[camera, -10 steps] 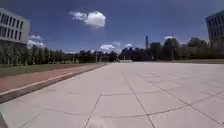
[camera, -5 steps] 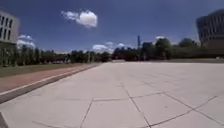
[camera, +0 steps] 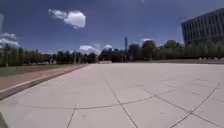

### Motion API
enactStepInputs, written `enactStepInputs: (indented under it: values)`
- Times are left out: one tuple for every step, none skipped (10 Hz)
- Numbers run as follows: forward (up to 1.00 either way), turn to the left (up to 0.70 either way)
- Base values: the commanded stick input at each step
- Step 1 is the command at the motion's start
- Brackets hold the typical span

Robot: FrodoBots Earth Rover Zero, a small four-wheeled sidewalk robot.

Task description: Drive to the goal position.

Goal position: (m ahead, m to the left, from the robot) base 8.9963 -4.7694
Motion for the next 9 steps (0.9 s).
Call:
enactStepInputs:
  values:
    - [0.50,0.00]
    - [0.50,0.00]
    - [0.50,0.00]
    - [0.50,0.00]
    - [0.50,0.00]
    - [0.50,0.00]
    - [0.50,0.00]
    - [0.50,0.00]
    - [0.50,0.00]
